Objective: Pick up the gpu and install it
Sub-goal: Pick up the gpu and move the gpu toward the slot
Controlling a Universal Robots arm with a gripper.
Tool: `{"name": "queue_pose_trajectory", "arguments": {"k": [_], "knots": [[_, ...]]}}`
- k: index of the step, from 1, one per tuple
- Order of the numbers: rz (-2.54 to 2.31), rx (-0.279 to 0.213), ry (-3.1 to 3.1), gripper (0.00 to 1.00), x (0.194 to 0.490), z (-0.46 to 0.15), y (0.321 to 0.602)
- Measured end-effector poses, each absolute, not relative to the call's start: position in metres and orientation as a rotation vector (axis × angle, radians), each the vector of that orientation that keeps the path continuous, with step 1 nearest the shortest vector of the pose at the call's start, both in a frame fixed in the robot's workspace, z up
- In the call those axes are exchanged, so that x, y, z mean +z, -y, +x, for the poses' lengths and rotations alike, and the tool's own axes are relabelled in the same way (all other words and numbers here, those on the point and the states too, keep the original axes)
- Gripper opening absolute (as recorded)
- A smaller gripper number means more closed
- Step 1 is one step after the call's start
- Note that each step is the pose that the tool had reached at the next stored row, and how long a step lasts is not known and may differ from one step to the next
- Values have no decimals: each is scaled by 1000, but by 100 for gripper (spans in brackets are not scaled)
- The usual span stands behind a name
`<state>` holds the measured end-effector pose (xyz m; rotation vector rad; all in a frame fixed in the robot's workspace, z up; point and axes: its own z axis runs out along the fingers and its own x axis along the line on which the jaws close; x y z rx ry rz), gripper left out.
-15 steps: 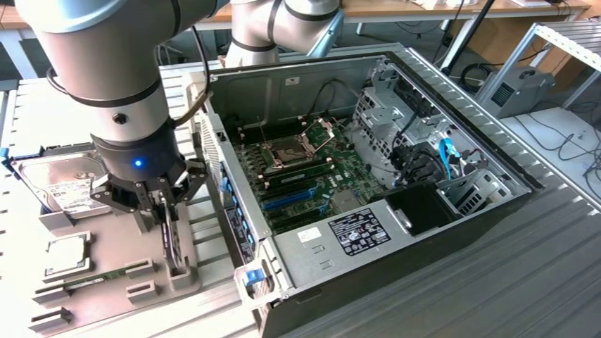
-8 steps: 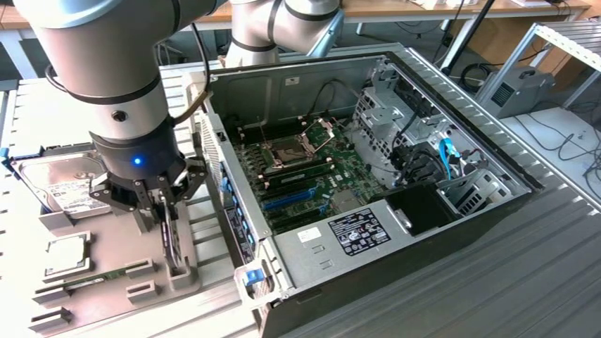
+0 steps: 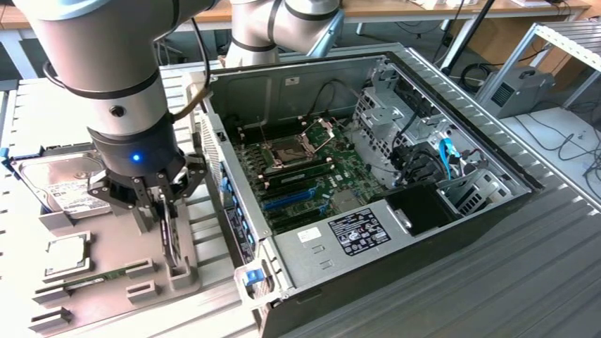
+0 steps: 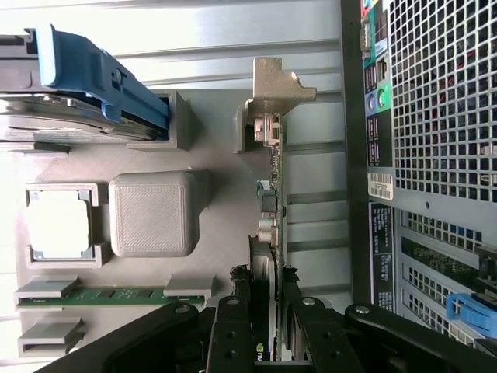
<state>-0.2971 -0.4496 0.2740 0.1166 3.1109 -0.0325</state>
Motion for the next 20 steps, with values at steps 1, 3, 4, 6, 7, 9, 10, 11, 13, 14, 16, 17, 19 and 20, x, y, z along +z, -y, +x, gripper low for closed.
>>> {"name": "queue_pose_trajectory", "arguments": {"k": [1,3,4,6,7,9,10,11,13,14,16,17,19,20], "knots": [[117,-32,-3111,26,275,-297,450],[117,-32,-3111,26,276,-297,450],[116,-32,-3111,26,276,-297,450],[117,-32,-3111,26,277,-297,450],[117,-32,-3111,26,278,-297,450],[117,-32,-3111,26,279,-297,450],[117,-32,-3111,26,280,-297,450],[117,-32,-3111,26,280,-297,450],[117,-32,-3111,26,282,-297,450],[116,-32,-3111,26,282,-297,450],[117,-32,-3111,26,284,-297,450],[117,-32,-3111,26,285,-297,450],[117,-33,-3111,26,287,-297,450],[117,-32,-3111,26,287,-297,450]]}}
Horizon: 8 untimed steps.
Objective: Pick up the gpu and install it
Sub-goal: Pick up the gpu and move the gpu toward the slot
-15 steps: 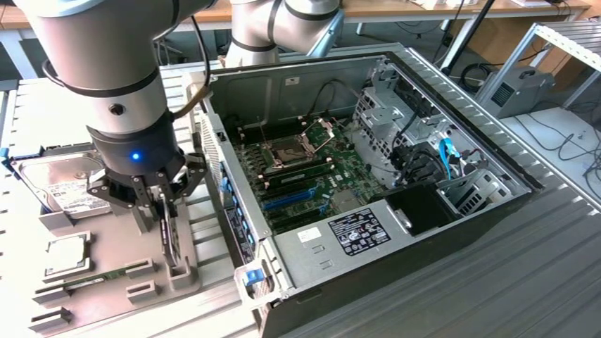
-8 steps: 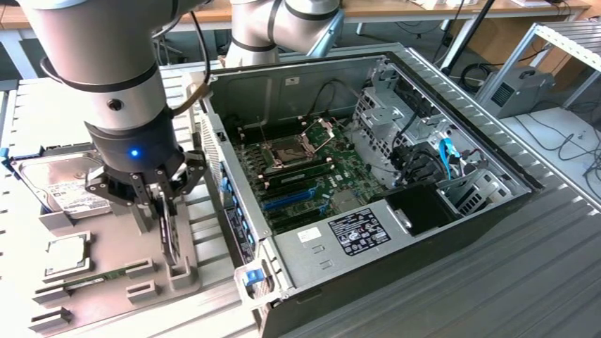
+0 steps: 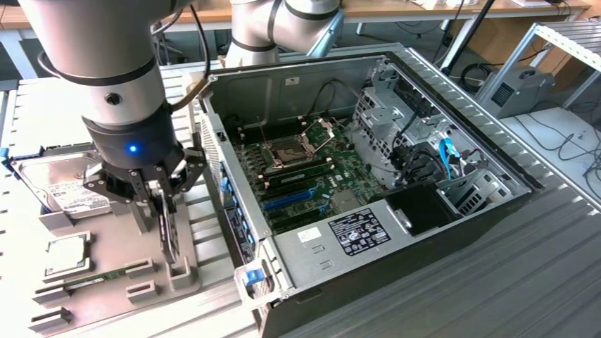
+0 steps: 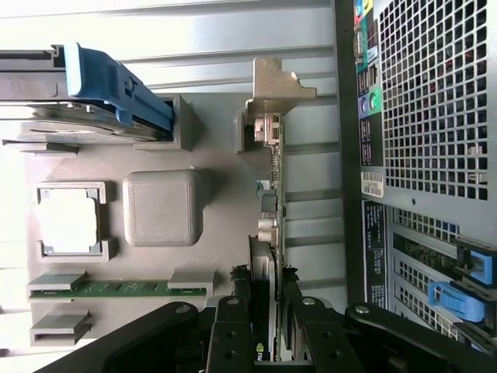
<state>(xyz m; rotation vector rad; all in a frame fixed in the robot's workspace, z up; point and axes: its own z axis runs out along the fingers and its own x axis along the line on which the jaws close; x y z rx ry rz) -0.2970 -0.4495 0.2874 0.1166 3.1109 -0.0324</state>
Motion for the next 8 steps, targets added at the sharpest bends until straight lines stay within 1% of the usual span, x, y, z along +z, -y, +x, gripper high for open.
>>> {"name": "queue_pose_trajectory", "arguments": {"k": [8], "knots": [[117,-32,-3111,26,292,-297,450]]}}
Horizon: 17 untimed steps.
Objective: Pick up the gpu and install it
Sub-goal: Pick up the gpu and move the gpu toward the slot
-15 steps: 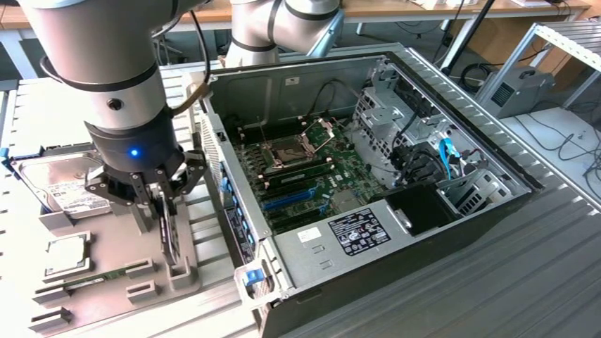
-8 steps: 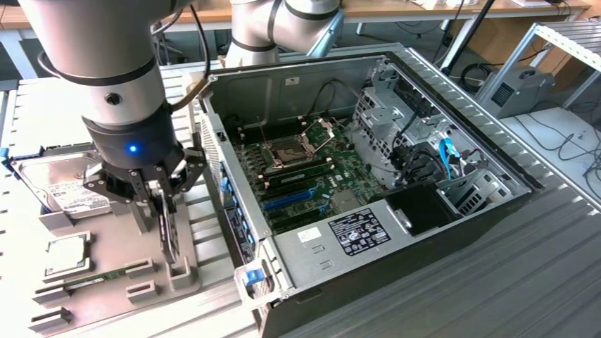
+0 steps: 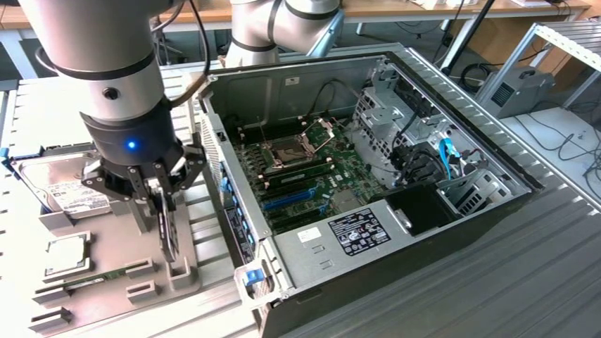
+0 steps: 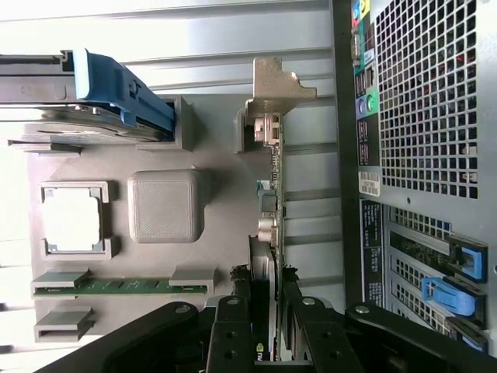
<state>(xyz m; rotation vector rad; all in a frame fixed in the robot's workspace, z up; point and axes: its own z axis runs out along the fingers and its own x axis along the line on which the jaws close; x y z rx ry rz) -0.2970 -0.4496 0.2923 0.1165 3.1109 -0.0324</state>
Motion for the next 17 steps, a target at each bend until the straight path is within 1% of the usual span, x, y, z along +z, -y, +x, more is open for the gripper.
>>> {"name": "queue_pose_trajectory", "arguments": {"k": [17], "knots": [[117,-32,-3111,26,304,-297,450]]}}
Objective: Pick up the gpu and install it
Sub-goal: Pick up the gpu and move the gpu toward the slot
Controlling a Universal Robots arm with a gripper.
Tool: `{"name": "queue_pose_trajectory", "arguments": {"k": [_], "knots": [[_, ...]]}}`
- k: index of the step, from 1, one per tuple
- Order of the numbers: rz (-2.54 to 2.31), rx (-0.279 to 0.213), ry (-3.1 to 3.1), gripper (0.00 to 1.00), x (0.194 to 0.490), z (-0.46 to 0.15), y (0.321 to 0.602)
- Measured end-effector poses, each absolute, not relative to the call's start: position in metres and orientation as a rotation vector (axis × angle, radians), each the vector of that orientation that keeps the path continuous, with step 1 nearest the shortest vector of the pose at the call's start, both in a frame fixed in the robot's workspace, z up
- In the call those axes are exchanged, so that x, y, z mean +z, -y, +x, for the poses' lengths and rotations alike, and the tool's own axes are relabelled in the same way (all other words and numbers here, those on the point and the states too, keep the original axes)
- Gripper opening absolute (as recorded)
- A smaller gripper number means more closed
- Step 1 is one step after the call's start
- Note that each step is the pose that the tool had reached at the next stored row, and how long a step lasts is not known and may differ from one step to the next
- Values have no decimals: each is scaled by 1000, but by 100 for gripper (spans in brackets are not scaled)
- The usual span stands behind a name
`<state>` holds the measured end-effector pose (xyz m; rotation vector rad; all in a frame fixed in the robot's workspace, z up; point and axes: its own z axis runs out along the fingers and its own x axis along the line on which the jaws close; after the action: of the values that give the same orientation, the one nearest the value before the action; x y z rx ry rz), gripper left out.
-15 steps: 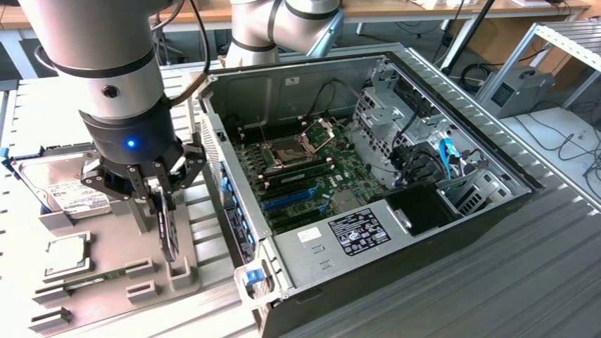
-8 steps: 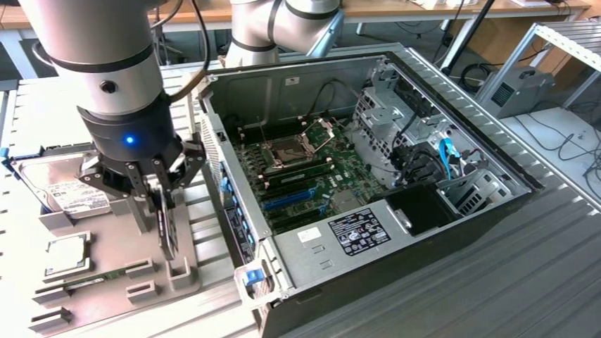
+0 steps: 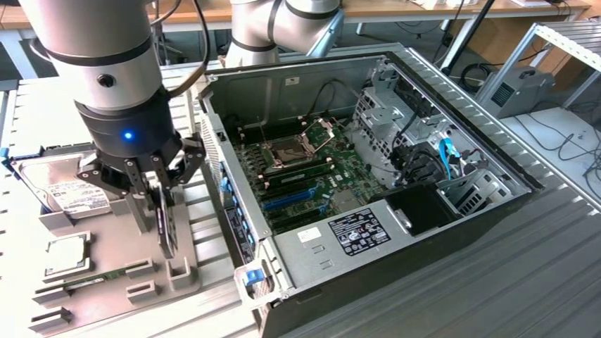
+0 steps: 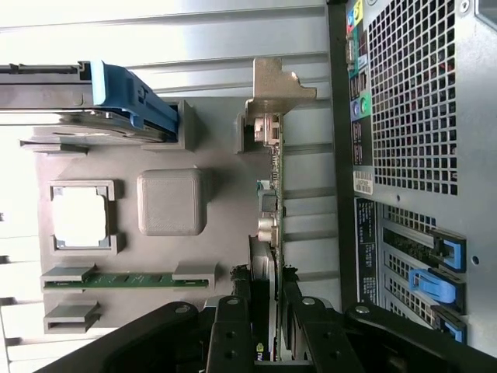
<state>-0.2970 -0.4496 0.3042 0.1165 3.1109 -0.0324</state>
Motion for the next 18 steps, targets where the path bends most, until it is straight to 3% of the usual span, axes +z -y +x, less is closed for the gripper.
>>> {"name": "queue_pose_trajectory", "arguments": {"k": [18], "knots": [[117,-32,-3111,26,315,-297,450]]}}
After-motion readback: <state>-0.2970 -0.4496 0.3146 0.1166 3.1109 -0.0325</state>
